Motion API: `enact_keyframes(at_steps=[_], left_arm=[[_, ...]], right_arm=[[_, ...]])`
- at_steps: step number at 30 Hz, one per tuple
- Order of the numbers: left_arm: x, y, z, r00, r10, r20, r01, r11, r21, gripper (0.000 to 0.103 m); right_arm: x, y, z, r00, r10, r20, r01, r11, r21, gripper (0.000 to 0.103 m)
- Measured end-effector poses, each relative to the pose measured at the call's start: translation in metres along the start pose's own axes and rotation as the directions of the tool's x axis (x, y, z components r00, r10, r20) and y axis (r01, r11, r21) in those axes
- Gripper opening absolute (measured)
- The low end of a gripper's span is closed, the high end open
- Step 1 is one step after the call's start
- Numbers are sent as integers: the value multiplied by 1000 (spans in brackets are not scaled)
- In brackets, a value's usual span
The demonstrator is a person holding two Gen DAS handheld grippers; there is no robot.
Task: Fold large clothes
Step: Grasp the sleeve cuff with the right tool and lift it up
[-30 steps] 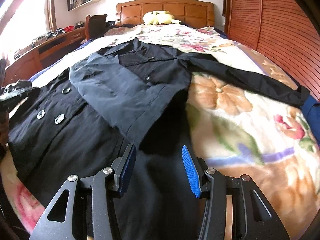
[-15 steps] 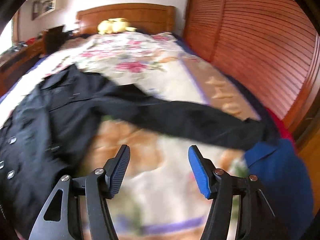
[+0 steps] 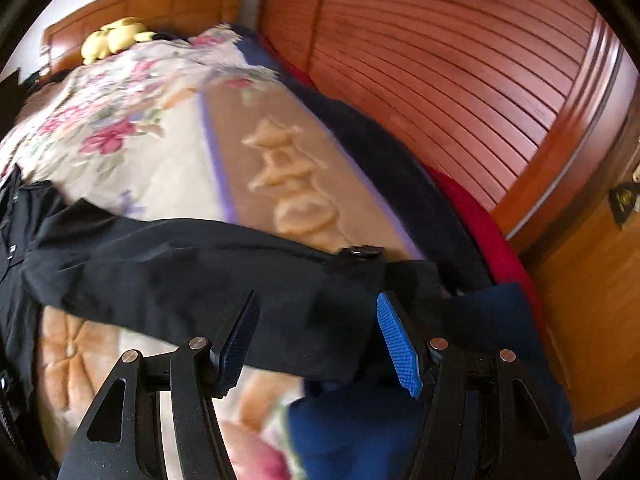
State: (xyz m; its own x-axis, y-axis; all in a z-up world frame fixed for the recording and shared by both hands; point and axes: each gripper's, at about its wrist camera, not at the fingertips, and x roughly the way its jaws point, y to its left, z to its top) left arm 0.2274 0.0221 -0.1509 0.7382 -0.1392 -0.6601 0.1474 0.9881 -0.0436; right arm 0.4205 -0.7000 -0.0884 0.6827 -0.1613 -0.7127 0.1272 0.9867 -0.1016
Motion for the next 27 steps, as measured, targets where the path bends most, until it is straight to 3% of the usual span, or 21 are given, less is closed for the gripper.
enact_keyframes(at_steps=[6, 7, 8, 10, 12, 17, 20, 27], left_arm=[[2, 1, 0, 1000, -6, -7, 6, 1000, -3, 37], [2, 2, 0, 1000, -7, -7, 7, 1000, -6, 37], [2, 2, 0, 1000, -8, -7, 8, 1000, -8, 37], [1, 3, -1, 1000, -8, -5, 8, 1000, -12, 37], [0, 3, -1, 1000, -9, -2, 9, 1000, -12, 37], [-4, 4, -1, 1000, -13, 8, 14, 1000, -15, 37], [-9, 5, 0, 1000, -24, 19, 25, 1000, -18, 37], [-22, 8, 2, 998, -46, 36, 46, 999, -4, 37]], right_arm=[[28, -9, 2, 996, -16, -87, 19, 999, 35, 63], [28, -6, 0, 996, -27, -90, 29, 999, 18, 56], [31, -1, -1, 995, -38, -94, 37, 999, -10, 33], [33, 9, -3, 992, -59, -114, 51, 996, -71, 13], [29, 19, -3, 991, -74, -109, 61, 991, -117, 11], [-30, 42, 13, 999, -31, 18, 33, 988, -153, 9], [-82, 65, 25, 993, 10, 119, 14, 980, -200, 8], [-199, 146, 38, 938, 110, 329, 17, 933, -360, 7]])
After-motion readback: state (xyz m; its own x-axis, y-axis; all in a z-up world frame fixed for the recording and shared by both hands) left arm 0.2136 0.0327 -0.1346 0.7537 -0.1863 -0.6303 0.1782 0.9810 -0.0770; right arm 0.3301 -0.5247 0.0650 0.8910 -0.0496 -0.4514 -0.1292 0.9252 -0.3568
